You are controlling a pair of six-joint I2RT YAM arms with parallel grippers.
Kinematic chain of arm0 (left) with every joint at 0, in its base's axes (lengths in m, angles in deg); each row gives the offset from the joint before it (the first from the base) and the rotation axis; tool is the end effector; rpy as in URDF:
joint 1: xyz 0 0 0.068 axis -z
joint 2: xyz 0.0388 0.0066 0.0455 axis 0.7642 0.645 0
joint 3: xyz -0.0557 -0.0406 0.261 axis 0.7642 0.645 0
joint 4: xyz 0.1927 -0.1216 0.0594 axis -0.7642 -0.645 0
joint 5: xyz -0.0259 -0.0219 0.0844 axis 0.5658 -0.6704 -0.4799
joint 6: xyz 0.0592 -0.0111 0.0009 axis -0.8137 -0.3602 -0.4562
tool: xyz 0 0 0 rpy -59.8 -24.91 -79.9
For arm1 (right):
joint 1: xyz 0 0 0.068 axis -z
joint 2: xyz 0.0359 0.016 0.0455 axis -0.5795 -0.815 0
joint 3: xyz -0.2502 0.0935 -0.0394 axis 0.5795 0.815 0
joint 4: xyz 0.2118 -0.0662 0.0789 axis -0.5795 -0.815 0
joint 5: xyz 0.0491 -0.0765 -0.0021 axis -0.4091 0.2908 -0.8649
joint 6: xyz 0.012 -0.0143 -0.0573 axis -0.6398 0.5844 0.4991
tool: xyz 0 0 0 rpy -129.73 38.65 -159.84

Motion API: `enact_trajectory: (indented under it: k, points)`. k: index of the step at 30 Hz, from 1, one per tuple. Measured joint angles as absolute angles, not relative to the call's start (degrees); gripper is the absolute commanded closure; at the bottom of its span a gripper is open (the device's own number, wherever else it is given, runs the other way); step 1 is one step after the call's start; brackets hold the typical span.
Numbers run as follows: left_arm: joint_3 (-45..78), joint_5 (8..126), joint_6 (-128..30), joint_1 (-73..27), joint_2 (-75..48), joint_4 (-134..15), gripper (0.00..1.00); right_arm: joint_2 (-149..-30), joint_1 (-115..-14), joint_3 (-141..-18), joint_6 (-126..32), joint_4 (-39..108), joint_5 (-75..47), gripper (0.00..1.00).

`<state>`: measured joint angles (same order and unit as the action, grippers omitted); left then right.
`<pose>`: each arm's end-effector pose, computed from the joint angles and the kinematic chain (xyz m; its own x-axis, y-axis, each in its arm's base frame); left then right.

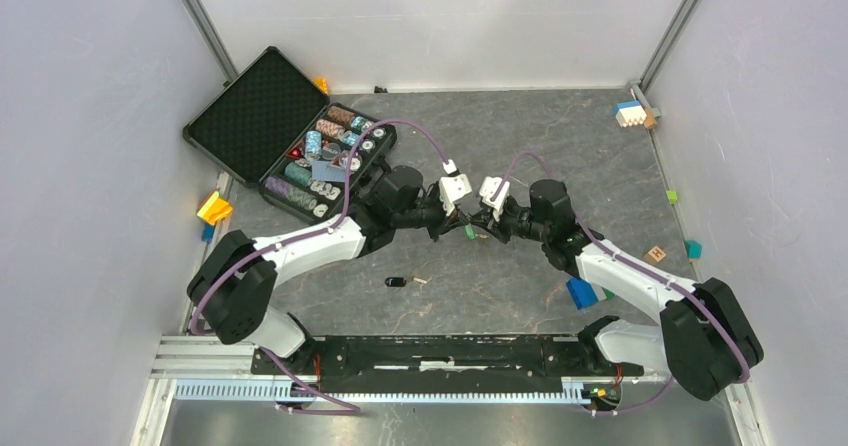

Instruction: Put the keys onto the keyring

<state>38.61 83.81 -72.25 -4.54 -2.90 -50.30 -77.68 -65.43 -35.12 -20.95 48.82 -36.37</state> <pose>0.2095 -0.2385 0.2475 -0.1079 0.3625 -0.9257 0.9549 0.2969 0.0050 0.1949 0.1386 0.2272 -0.0539 -0.3628 -0.9303 -0.9007 0.4198 -0.1115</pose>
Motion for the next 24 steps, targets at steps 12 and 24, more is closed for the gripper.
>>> enact_trajectory:
  k: [12,24]
  points:
    - [35.7,84.6,-72.3,-5.1,-2.5,-53.4,0.98,-77.7,-66.2,-35.1,-19.9,48.0,-34.2,1.0]
    - [34.0,89.8,-76.4,-5.2,-1.1,-56.8,0.98,-77.7,-66.5,-35.1,-19.0,46.4,-36.2,1.0]
